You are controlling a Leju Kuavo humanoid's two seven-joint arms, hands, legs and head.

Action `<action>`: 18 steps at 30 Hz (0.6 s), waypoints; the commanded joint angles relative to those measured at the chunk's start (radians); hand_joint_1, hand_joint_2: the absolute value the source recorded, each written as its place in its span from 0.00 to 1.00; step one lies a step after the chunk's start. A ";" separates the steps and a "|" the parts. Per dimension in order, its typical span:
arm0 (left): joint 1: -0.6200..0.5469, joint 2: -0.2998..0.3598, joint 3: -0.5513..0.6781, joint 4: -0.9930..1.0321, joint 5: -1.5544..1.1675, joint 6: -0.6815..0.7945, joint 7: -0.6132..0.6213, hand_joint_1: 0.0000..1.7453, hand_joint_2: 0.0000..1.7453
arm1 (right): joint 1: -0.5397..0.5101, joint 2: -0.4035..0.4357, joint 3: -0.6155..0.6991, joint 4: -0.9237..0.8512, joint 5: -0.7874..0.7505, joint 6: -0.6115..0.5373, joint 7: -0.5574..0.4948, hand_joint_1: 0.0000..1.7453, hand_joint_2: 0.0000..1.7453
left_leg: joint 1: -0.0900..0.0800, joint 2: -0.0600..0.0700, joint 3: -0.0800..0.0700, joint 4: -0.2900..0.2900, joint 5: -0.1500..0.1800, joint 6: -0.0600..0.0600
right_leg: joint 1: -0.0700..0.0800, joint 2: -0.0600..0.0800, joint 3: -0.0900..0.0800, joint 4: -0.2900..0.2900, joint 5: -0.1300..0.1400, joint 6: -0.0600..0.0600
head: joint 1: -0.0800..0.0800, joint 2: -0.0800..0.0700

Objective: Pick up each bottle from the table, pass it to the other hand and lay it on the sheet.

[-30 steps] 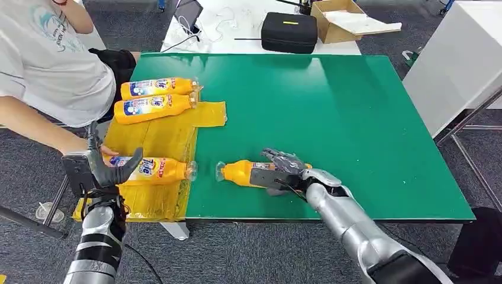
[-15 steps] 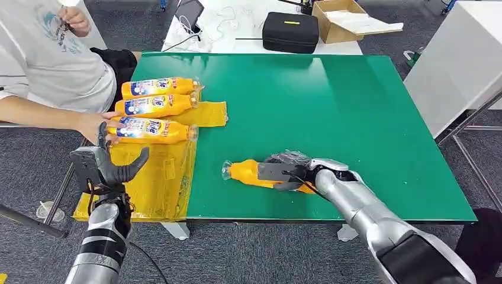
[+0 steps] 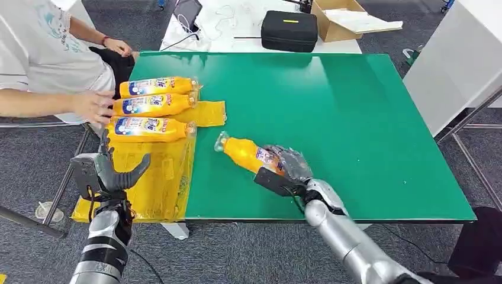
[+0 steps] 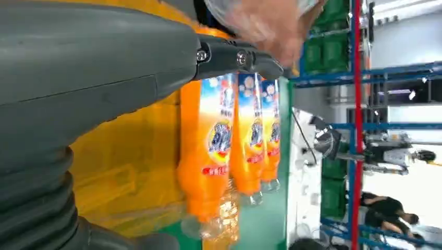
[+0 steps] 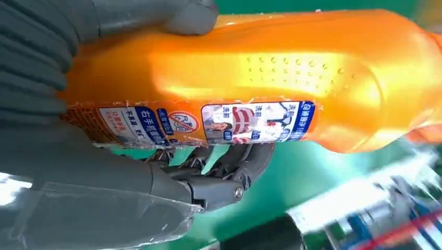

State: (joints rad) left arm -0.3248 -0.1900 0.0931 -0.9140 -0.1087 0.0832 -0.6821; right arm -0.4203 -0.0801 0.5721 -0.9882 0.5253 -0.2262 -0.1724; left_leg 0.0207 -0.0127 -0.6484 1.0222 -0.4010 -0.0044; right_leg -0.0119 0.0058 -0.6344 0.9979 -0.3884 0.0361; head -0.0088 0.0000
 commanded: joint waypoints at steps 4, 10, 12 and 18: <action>0.027 -0.037 -0.019 -0.069 0.143 -0.149 0.098 0.00 1.00 | 0.195 0.160 -0.337 -0.378 0.009 -0.275 -0.234 1.00 1.00 | -0.001 -0.001 -0.002 0.000 -0.001 0.001 | 0.000 -0.001 -0.001 0.001 -0.002 -0.001 | 0.000 0.000; 0.034 -0.025 -0.121 -0.075 0.374 -0.377 0.220 0.00 1.00 | 0.235 0.183 -0.393 -0.378 -0.048 -0.301 -0.340 1.00 1.00 | -0.001 -0.004 -0.001 0.000 -0.002 0.001 | 0.000 -0.004 0.001 0.000 -0.003 -0.002 | 0.000 0.000; 0.048 -0.009 -0.168 -0.067 0.478 -0.483 0.273 0.00 1.00 | 0.232 0.192 -0.400 -0.318 -0.047 -0.305 -0.398 1.00 1.00 | -0.001 -0.002 -0.003 0.000 -0.001 0.001 | -0.001 -0.002 -0.002 0.000 -0.002 -0.001 | 0.000 0.000; 0.068 0.032 -0.304 -0.044 0.609 -0.644 0.311 0.00 1.00 | 0.225 0.237 -0.366 -0.151 -0.054 -0.284 -0.519 1.00 1.00 | 0.000 0.000 0.001 -0.002 -0.002 0.001 | 0.000 0.001 0.001 -0.002 -0.002 -0.002 | 0.000 0.000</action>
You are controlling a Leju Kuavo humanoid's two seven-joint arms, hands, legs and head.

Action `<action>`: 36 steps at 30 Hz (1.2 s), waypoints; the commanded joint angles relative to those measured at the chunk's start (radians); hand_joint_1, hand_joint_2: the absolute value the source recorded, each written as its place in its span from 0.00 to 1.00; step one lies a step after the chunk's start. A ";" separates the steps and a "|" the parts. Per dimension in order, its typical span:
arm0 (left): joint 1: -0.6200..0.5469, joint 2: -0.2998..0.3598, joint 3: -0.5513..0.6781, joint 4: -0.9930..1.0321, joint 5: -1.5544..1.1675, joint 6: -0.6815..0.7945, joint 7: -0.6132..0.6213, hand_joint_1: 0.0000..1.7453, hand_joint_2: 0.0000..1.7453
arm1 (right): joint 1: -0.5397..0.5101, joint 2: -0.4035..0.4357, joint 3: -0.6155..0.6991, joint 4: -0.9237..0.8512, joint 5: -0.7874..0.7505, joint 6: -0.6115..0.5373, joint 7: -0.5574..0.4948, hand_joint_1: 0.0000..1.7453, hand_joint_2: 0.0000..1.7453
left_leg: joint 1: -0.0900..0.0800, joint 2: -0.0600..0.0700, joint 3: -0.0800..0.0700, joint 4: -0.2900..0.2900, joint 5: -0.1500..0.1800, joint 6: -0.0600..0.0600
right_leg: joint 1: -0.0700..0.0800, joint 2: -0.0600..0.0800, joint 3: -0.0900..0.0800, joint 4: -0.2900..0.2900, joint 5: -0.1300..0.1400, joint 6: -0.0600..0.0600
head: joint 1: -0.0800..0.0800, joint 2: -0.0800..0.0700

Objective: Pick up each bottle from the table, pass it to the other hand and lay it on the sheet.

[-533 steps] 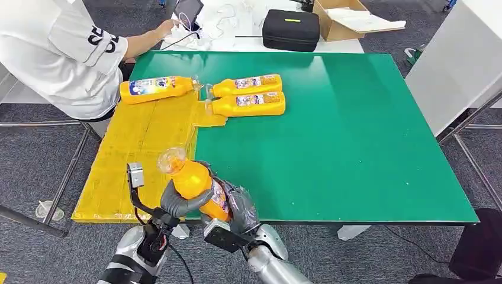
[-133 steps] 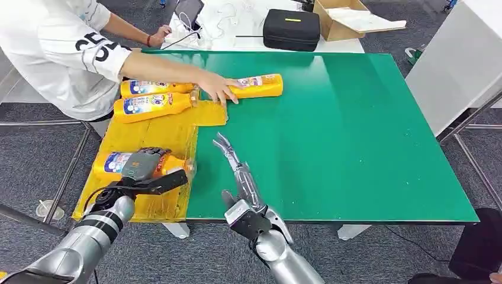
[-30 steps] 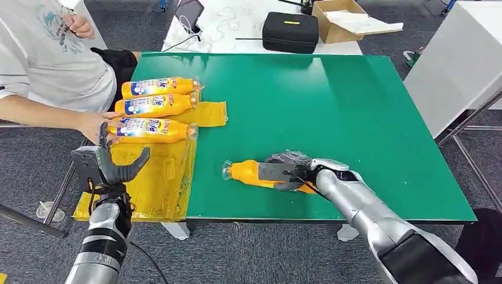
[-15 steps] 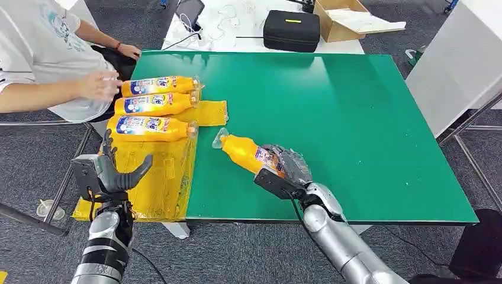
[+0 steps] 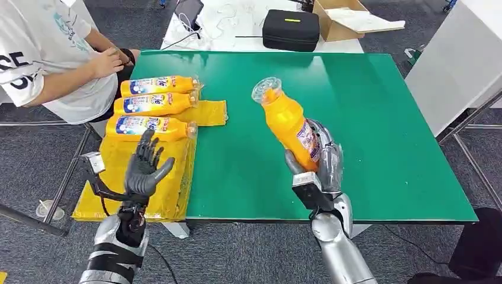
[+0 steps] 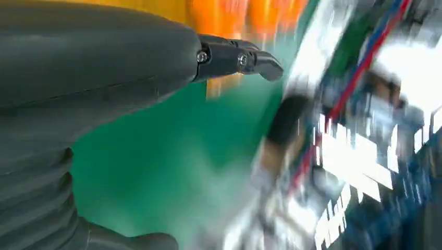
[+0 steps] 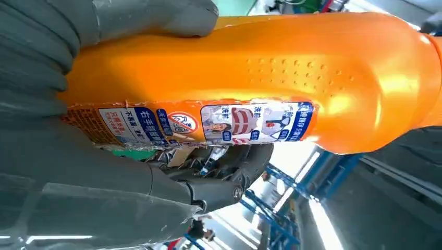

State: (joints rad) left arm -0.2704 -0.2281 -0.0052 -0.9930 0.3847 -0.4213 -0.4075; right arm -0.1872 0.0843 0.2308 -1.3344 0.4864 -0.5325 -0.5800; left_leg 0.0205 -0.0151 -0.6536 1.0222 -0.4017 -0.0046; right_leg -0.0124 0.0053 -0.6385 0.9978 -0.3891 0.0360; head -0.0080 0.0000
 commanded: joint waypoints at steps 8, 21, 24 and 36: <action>0.005 0.090 -0.312 0.041 0.129 -0.187 0.026 0.00 1.00 | -0.055 0.118 0.103 0.378 -0.011 0.057 -0.118 0.99 1.00 | 0.000 0.005 0.007 -0.002 -0.002 0.001 | 0.001 0.003 0.006 -0.002 -0.001 -0.002 | 0.000 0.000; -0.037 0.092 -0.382 0.117 0.102 -0.160 0.012 0.00 1.00 | -0.124 0.185 0.240 0.519 0.008 0.042 -0.118 1.00 1.00 | 0.000 0.004 0.004 -0.001 -0.001 0.001 | 0.001 0.002 0.003 -0.001 -0.001 -0.002 | 0.000 0.000; -0.048 0.087 -0.379 0.136 0.112 -0.154 0.018 0.00 1.00 | -0.127 0.198 0.267 0.552 0.019 0.046 -0.118 1.00 1.00 | 0.000 0.003 0.005 -0.001 -0.001 0.001 | 0.001 0.001 0.004 -0.001 -0.001 -0.002 | 0.000 0.000; -0.080 0.082 -0.295 0.134 0.177 -0.117 0.020 0.00 1.00 | -0.143 0.196 0.320 0.679 0.022 0.093 -0.095 1.00 1.00 | 0.000 0.001 0.003 -0.001 0.000 0.001 | 0.001 0.000 0.002 -0.001 -0.001 -0.001 | 0.000 0.000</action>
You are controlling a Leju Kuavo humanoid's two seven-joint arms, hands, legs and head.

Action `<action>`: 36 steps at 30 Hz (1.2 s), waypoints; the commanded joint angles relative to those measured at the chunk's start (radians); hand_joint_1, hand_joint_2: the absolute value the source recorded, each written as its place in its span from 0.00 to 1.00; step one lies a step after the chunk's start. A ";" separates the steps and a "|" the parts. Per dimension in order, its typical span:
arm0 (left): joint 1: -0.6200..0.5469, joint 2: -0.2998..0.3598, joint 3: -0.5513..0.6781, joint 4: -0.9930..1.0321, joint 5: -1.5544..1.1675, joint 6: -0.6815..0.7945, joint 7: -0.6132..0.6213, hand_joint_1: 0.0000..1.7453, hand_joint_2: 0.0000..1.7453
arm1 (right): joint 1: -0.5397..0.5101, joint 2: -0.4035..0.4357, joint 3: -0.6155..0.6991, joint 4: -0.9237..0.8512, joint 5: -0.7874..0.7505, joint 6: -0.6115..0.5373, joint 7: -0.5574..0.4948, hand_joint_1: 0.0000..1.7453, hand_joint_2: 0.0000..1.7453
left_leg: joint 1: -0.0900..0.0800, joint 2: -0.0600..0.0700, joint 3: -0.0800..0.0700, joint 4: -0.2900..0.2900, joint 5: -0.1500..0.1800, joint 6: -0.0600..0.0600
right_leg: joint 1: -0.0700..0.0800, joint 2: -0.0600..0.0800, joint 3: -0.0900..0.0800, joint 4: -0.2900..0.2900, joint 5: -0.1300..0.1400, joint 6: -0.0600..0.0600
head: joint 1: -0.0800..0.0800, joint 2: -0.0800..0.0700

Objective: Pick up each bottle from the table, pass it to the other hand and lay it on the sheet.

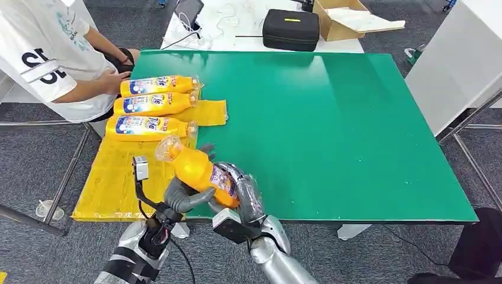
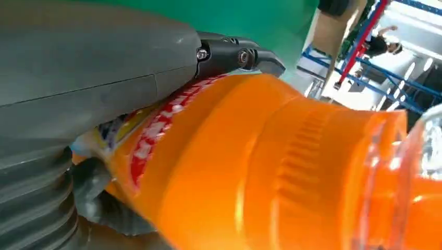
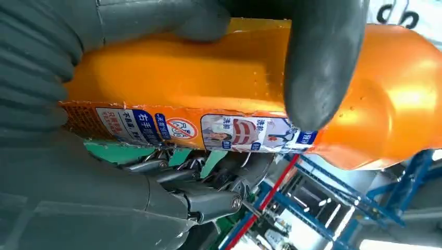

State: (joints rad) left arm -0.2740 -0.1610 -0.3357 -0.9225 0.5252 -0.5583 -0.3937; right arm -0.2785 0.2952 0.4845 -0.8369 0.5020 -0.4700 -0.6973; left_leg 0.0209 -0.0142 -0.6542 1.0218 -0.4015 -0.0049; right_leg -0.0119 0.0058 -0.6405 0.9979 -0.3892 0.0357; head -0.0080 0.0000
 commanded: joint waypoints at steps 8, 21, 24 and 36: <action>-0.023 0.007 0.052 -0.035 -0.015 0.039 -0.001 1.00 1.00 | -0.045 -0.013 0.041 0.161 -0.002 0.031 0.035 1.00 1.00 | 0.000 0.001 0.005 0.000 -0.002 0.001 | 0.001 -0.001 0.005 -0.001 -0.002 -0.001 | 0.000 0.000; 0.006 0.043 -0.050 -0.048 -0.090 -0.015 -0.013 1.00 1.00 | -0.070 -0.011 -0.002 0.071 0.013 -0.075 0.055 0.99 1.00 | -0.001 0.003 0.006 0.000 -0.003 0.002 | 0.000 0.000 0.005 0.000 -0.002 -0.001 | 0.000 0.000; -0.003 0.044 -0.044 -0.034 -0.080 -0.002 -0.011 1.00 1.00 | -0.077 -0.012 -0.001 0.085 0.047 -0.115 0.074 0.59 1.00 | -0.001 0.002 0.002 0.000 -0.001 0.001 | 0.000 -0.001 0.002 0.000 -0.001 -0.001 | 0.000 0.000; -0.079 0.018 0.129 -0.012 -0.110 0.205 -0.013 1.00 1.00 | -0.049 -0.032 -0.018 -0.065 0.002 -0.035 0.121 0.00 0.00 | 0.000 0.002 0.001 0.001 -0.001 0.001 | 0.001 -0.001 0.001 0.001 -0.001 -0.001 | 0.000 0.000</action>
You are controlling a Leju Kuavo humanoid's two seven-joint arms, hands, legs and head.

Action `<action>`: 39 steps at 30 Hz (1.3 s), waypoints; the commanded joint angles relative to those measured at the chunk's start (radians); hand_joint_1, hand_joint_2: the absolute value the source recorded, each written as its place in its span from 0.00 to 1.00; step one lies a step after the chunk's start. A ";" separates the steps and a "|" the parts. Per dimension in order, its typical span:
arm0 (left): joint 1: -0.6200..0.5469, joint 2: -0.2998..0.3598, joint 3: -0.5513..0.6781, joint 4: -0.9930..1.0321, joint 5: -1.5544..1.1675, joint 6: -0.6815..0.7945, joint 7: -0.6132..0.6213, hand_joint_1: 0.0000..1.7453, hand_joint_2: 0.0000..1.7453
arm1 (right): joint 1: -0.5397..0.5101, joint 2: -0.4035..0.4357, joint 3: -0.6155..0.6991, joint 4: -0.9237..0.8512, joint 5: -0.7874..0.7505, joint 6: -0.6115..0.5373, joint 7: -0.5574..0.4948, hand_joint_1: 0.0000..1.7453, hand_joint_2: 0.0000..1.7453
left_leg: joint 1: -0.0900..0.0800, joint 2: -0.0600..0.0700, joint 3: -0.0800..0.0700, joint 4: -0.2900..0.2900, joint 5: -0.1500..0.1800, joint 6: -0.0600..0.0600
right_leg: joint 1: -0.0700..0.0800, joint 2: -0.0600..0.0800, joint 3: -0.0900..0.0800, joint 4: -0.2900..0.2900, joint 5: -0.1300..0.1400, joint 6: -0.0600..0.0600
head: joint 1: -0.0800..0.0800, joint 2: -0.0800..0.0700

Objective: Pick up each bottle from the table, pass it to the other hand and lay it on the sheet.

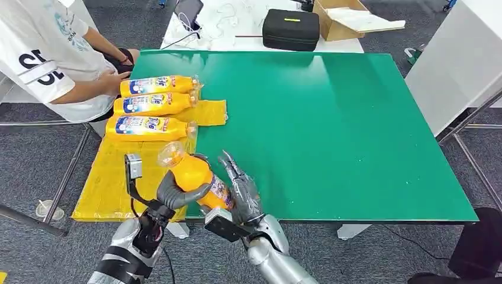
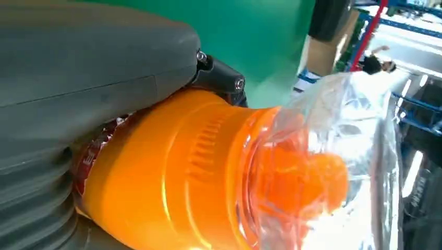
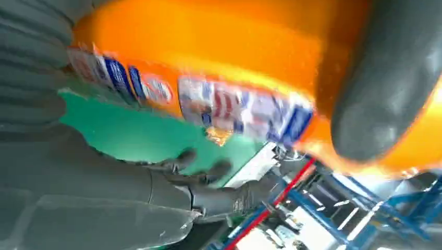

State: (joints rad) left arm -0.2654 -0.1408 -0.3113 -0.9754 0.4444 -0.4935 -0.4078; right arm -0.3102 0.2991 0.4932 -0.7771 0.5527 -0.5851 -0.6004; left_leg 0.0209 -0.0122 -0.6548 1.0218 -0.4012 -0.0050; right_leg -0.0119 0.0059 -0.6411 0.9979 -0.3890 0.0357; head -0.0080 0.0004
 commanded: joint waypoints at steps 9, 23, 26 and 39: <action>-0.161 -0.011 0.244 0.073 -0.036 0.253 -0.010 1.00 1.00 | 0.034 -0.042 -0.016 -0.265 -0.129 0.138 0.027 0.00 0.00 | 0.000 0.001 0.001 0.000 0.000 0.001 | 0.000 -0.001 0.001 0.000 0.000 -0.001 | 0.000 0.000; -0.205 0.098 0.119 -0.090 -0.861 0.778 -0.196 1.00 1.00 | 0.057 -0.048 -0.084 -0.348 -0.282 0.178 -0.012 0.00 0.00 | 0.000 0.001 0.000 0.000 0.000 0.001 | 0.001 -0.001 0.000 0.000 0.000 -0.001 | 0.000 0.000; -0.207 0.142 0.062 -0.081 -1.079 0.838 -0.166 1.00 1.00 | 0.051 -0.052 -0.105 -0.348 -0.315 0.193 -0.008 0.00 0.00 | 0.000 0.001 0.002 0.000 -0.001 0.001 | 0.001 -0.001 0.002 0.000 -0.001 -0.001 | 0.000 0.000; -0.250 0.340 -0.074 0.019 -1.343 0.591 -0.110 1.00 1.00 | 0.085 -0.065 -0.165 -0.397 -0.362 0.251 -0.015 0.00 0.00 | 0.000 0.003 0.002 0.000 -0.001 0.000 | 0.001 0.001 0.001 0.000 0.000 -0.001 | 0.000 0.000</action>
State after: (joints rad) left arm -0.4348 0.0401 -0.2484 -1.0727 -0.8306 0.2097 -0.5432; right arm -0.2344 0.2624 0.3776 -1.1406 0.2159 -0.3643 -0.6104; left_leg 0.0211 -0.0094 -0.6551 1.0219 -0.4009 -0.0053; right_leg -0.0114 0.0066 -0.6429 0.9982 -0.3884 0.0355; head -0.0084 0.0000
